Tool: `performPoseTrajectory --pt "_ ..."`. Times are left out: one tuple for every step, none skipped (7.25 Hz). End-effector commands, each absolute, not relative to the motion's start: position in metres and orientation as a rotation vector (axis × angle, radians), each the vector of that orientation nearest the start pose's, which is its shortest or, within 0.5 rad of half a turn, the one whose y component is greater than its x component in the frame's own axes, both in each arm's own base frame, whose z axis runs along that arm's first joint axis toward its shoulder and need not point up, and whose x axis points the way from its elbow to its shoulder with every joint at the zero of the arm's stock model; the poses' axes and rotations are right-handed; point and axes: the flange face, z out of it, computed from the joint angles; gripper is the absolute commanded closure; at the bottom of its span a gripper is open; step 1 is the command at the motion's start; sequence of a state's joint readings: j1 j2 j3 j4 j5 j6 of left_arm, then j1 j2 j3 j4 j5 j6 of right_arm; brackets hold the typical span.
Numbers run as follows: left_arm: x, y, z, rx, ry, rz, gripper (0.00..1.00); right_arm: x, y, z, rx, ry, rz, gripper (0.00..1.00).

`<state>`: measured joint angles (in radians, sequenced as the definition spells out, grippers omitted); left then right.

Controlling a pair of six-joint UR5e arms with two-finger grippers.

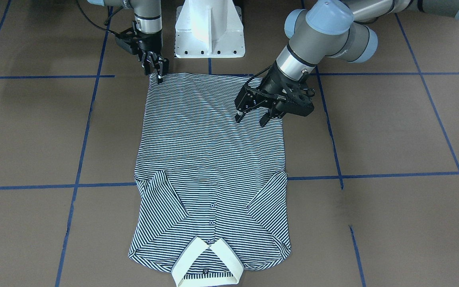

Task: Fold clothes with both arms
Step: 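Hold the left gripper at the shoulder while the right gripper reaches the hem corner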

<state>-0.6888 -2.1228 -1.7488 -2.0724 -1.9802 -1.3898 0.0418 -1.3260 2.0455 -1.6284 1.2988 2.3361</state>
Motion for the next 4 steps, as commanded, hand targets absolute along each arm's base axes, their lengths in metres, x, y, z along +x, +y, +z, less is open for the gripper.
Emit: performPoseTrajectory --pt "0.4307 -0.4759 0.1997 0.187 1.248 -0.187 0.2 -0.5291 -0.1796 0.3325 0.011 -0.727 0.859 0.38" --pt "0.4306 -0.4758 0.2005 0.187 1.248 -0.187 0.2 -0.5296 -0.1788 0.3317 0.01 -0.729 0.859 0.67" --pt "0.4306 -0.4758 0.2005 0.187 1.248 -0.187 0.2 -0.5307 -0.1756 0.3314 0.007 -0.73 0.853 0.89" --pt "0.4306 -0.4758 0.2005 0.187 1.248 -0.187 0.2 -0.5303 -0.1755 0.3293 0.005 -0.734 0.853 1.0"
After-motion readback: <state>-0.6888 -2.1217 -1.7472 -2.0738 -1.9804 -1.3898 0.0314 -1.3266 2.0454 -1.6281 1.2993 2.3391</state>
